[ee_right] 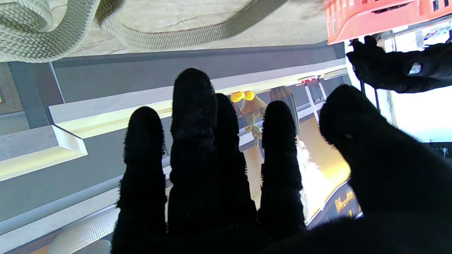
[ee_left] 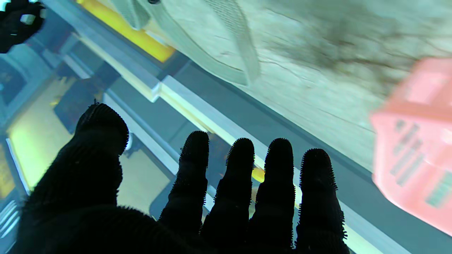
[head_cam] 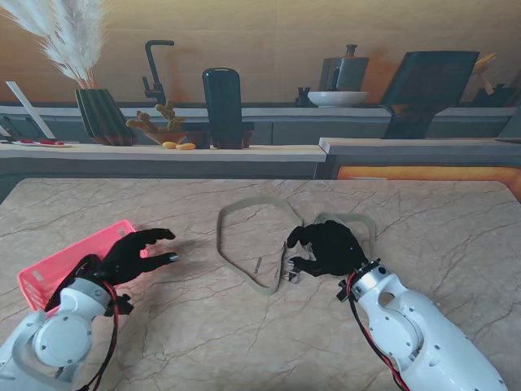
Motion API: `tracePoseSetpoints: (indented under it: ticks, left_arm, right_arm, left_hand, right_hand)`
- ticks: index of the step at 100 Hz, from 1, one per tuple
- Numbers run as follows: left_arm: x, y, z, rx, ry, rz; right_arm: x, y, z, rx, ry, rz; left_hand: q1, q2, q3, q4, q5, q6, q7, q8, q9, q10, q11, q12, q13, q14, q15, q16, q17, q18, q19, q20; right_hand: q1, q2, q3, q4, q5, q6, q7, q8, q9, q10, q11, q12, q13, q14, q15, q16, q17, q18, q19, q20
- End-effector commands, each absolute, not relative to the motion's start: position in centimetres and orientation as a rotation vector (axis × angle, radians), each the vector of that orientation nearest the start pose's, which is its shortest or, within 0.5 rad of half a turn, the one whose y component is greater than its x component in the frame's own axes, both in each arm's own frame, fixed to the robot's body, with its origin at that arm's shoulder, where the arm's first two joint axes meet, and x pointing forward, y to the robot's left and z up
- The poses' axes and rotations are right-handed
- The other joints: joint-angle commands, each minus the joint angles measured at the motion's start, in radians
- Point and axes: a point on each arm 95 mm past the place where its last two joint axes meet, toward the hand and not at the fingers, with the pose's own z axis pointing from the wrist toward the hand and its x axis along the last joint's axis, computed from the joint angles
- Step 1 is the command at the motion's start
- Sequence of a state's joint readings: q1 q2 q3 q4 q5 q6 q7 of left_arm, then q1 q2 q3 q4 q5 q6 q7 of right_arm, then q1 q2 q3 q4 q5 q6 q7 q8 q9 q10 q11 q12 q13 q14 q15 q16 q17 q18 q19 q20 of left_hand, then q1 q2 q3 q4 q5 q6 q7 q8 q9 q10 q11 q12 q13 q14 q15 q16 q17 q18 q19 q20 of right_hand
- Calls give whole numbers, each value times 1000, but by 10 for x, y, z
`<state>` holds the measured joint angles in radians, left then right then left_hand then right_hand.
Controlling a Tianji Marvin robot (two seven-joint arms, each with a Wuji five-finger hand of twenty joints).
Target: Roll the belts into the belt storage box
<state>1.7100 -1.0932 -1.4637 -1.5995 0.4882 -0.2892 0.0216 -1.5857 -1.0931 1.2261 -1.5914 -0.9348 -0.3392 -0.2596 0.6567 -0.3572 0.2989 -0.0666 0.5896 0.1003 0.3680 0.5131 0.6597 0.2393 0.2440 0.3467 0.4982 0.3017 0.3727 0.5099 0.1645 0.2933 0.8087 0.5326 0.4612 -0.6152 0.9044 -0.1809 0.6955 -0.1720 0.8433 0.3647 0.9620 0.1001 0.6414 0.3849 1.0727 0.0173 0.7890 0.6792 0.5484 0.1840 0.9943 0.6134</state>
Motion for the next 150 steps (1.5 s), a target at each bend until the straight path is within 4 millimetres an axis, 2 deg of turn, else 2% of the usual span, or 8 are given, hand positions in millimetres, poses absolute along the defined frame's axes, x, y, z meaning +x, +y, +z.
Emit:
tracePoseSetpoints:
  ticks: [1,23,44,50,56,69,89,150]
  left_arm:
    - [379,55,-318,-1560,1169,-1962]
    - [381,14,-326,-1668,1222,-2089]
    - [384,-15,-332,-1743,1233,-2166]
    - [385,-22,-333,-1760,1222,-2184]
    - [387,-26,-333,-1774,1222,-2192]
    - [388,-29,-334,-1792,1243,-2184]
    - [387,-27,-333,-1800,1222,-2183]
    - [388,-27,-332,-1833,1207,-2166]
  right_arm:
    - [382,14,-306,967,1449,1906]
    - [384,2,-305,868,1603,1848]
    - [386,-8,-311,802,1801,1723]
    - [386,-10,-314,783,1854,1668]
    - [386,-12,-317,760,1901,1611]
    - [391,-12,-322,703,1950,1527]
    - [407,-6,-331,671,1952,1464]
    - [455,9,-364,736,2076,1347]
  left_hand:
    - [-60,-45,69,4,-38,-39,1,6,-16,-36,-16,-6,2,-43,-25,2,1,-21,-17,-12]
    - [-67,-52,95,3,-54,-46,11,9,-30,-53,-10,-2,-5,-52,-34,1,-4,-22,-26,-9]
    - [-73,-55,114,1,-60,-48,21,11,-30,-57,-2,1,0,-56,-33,5,1,-23,-28,-1]
    - [-73,-59,120,1,-56,-47,27,12,-27,-57,2,2,5,-54,-28,8,3,-21,-26,2]
    - [-74,-59,124,0,-55,-47,29,12,-27,-56,4,3,4,-53,-26,10,3,-21,-26,4]
    - [-76,-60,128,-2,-55,-48,33,11,-28,-57,6,4,5,-53,-23,13,3,-22,-25,9]
    - [-79,-57,132,-3,-54,-49,35,10,-24,-57,6,3,9,-52,-21,15,5,-19,-23,13]
    - [-76,-55,129,-3,-50,-48,35,7,-17,-56,7,4,16,-49,-16,19,6,-15,-21,19]
  right_hand:
    - [-30,21,-1,15,-6,-14,9,-1,-7,-15,1,7,-21,6,-14,-12,-16,16,-19,18]
    - [-33,13,-3,15,-8,-22,-5,10,-5,-29,-17,3,-15,7,-87,-42,-20,8,-29,18]
    - [-32,6,0,24,-30,-29,-27,20,-28,-46,-44,-1,-133,15,-143,-40,-55,6,-54,17]
    - [-33,-5,17,57,-48,-25,-70,46,-54,-52,-77,-3,-221,15,-200,-59,-97,-7,-92,16]
    - [-19,-24,37,91,-98,-37,-137,128,-110,-53,-118,-4,-305,12,-258,-100,-151,-11,-147,22]
    - [13,-72,70,101,-207,-47,-180,128,-198,-43,-160,-19,-398,11,-357,-166,-221,1,-224,-7]
    - [33,-100,99,97,-299,3,-190,111,-327,-3,-147,-23,-490,40,-417,-229,-281,16,-276,-40]
    - [0,-28,84,88,-160,-30,-97,139,-349,22,-56,-16,-511,49,-291,-192,-296,3,-208,-46]
